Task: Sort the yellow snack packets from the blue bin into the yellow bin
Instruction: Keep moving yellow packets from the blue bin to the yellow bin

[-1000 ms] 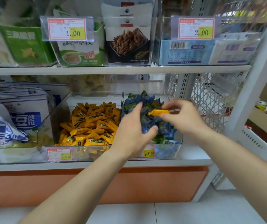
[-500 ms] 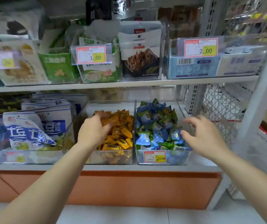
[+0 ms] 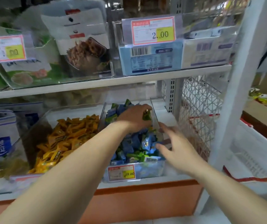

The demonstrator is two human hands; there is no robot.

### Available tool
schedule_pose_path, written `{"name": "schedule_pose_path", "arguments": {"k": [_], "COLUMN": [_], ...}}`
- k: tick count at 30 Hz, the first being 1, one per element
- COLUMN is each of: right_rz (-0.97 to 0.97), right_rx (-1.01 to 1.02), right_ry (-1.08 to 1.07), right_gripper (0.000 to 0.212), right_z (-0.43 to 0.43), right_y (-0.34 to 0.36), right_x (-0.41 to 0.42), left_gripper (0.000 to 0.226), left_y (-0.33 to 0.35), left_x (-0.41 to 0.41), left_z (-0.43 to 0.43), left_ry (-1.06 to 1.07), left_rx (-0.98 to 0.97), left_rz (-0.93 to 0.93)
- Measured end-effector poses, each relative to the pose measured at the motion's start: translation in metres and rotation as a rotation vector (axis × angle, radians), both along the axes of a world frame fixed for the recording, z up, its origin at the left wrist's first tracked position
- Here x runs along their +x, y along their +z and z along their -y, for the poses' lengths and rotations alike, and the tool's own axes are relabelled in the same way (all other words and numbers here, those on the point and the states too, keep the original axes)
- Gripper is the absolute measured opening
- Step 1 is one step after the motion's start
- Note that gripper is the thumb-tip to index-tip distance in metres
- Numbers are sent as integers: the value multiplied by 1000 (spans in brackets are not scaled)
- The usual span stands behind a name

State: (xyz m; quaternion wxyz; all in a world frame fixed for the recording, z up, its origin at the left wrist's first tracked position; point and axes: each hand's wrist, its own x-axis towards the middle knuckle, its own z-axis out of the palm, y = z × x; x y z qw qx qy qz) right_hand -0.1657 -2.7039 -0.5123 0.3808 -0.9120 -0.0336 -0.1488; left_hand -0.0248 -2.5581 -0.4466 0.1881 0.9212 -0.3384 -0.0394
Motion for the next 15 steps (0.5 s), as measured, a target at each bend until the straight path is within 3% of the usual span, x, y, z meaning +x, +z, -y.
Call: {"name": "schedule_pose_path", "arguments": {"k": [2,8,12,15], "right_rz": [22,40,48,32], "right_rx": [-20,-44,-41,-37], "right_ry": [16,28,46,38], "right_gripper": [67,71,71,70], "right_z": [2,3,5,4], "right_y": [-4,-6,-5,-2], "right_x": [-1,0,-1,-1], "left_gripper": [57,12,19,58], "left_y": [-9,-24,-13,-7], "left_x": [12,25,23,23], "left_z": [7,-11,-30,-30], "left_ry": [-7,-104,-126,-17], "left_rx": [-52,123,220,267], "left_rz": [-85,44,73,108]}}
